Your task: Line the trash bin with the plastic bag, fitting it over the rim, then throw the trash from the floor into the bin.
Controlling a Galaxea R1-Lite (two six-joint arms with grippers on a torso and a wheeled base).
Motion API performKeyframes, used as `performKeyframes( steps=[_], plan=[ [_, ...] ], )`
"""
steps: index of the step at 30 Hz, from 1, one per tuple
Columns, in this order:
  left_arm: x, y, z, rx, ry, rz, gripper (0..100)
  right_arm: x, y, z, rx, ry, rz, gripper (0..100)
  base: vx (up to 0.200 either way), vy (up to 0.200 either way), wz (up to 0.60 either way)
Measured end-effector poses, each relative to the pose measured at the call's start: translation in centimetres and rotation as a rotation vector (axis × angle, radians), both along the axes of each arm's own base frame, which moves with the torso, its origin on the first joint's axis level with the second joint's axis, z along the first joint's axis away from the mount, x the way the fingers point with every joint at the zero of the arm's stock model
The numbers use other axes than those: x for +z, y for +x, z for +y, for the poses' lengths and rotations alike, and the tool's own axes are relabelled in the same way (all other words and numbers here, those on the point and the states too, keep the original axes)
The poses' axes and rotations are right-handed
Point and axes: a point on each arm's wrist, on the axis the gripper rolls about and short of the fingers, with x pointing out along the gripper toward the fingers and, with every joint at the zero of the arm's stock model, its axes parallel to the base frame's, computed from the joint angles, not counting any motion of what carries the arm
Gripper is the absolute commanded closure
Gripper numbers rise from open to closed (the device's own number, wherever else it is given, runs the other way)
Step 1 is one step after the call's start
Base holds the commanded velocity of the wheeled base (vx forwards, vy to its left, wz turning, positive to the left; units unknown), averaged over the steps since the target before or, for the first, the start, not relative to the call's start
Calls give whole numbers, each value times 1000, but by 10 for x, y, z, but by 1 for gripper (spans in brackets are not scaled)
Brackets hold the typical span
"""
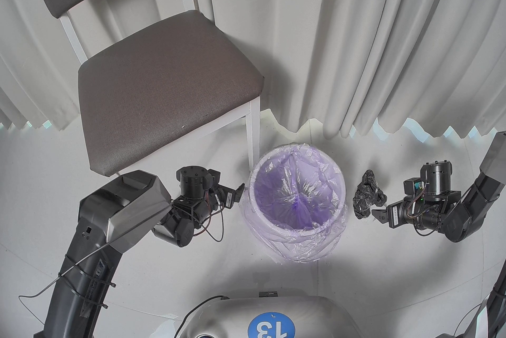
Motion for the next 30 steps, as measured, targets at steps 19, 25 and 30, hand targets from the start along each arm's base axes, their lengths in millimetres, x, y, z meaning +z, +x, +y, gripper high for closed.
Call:
performKeyframes(
  steps=[19,25,30],
  plan=[
    [35,-58,20,35,116,-13,0,-40,0,-2,594,-188,-231,0,0,0,0],
    [44,-88,28,98,166,38,0,-61,8,0,748,-235,-257,0,0,0,0],
    [58,-102,37,145,174,40,0,-84,19,9,809,-238,-243,0,0,0,0]
  ],
)
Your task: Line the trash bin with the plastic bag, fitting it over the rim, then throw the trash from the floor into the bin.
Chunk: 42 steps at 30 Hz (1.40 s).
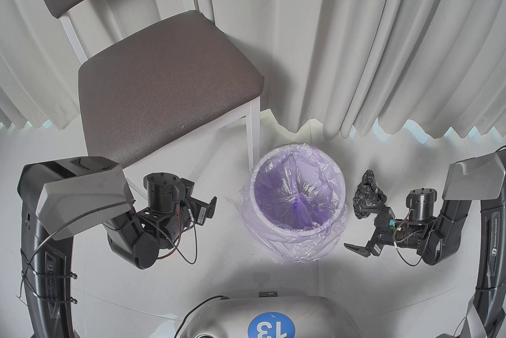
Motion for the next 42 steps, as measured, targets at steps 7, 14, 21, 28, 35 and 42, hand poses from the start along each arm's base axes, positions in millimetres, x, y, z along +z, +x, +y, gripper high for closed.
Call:
performKeyframes(
  steps=[7,14,21,28,35,42],
  plan=[
    [16,-3,8,24,-13,-32,0,-20,15,9,71,20,95,0,0,0,0],
    [28,-1,10,24,-20,-67,0,-23,36,15,131,77,150,0,0,0,0],
    [34,3,8,20,-29,-93,0,-19,55,18,146,103,169,0,0,0,0],
    [36,4,9,22,-31,-101,0,-18,60,20,148,105,165,100,0,0,0],
    [36,3,9,22,-34,-108,0,-17,61,19,146,105,162,100,0,0,0],
    [36,3,10,24,-35,-110,0,-14,66,12,125,111,152,100,0,0,0]
  ],
)
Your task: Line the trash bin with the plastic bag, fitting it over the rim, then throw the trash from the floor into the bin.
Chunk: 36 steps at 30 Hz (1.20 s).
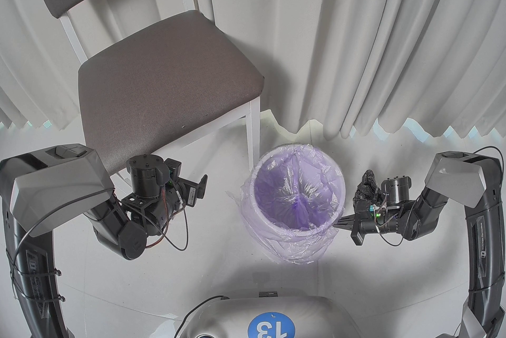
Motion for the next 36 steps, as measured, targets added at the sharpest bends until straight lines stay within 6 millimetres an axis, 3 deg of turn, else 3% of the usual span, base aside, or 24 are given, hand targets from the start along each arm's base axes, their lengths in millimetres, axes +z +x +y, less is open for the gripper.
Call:
performKeyframes(
  steps=[15,28,36],
  plan=[
    [0,1,0,0,-1,-2,0,6,39,-31,-84,-5,113,100,0,0,0],
    [1,2,3,8,-4,-11,0,29,97,-5,-42,2,95,100,0,0,0],
    [5,4,12,18,-10,-19,0,18,112,2,-1,52,143,100,0,0,0]
  ],
)
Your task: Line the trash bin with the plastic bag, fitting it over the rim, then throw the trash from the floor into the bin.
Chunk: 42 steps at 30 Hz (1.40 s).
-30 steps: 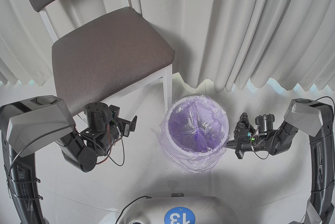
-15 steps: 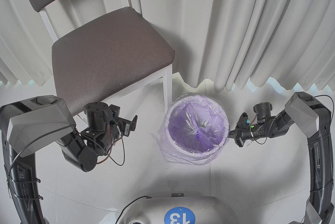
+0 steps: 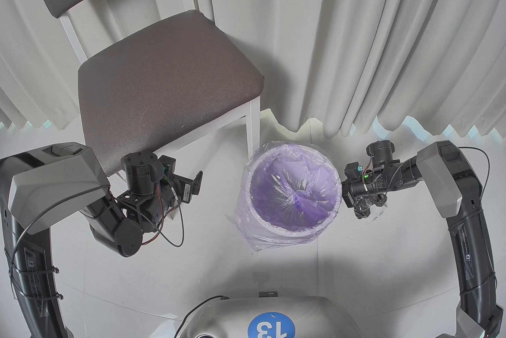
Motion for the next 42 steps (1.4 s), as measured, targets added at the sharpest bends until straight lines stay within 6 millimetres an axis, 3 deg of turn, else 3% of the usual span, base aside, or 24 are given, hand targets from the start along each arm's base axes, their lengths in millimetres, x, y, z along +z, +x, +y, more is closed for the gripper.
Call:
performKeyframes(
  steps=[9,10,25,37,42],
  plan=[
    [12,1,9,17,-18,-53,0,-13,2,-4,19,58,31,100,0,0,0],
    [12,1,9,16,-19,-54,0,-15,2,-5,18,58,35,0,0,0,0],
    [10,-4,9,-2,-27,-72,0,-23,2,-6,15,57,52,0,0,0,0],
    [-9,-2,3,-19,-26,-69,0,-23,1,-11,6,57,49,0,0,0,0],
    [-20,-10,2,-49,-23,-39,0,-19,0,-14,6,62,48,0,0,0,0]
  ],
)
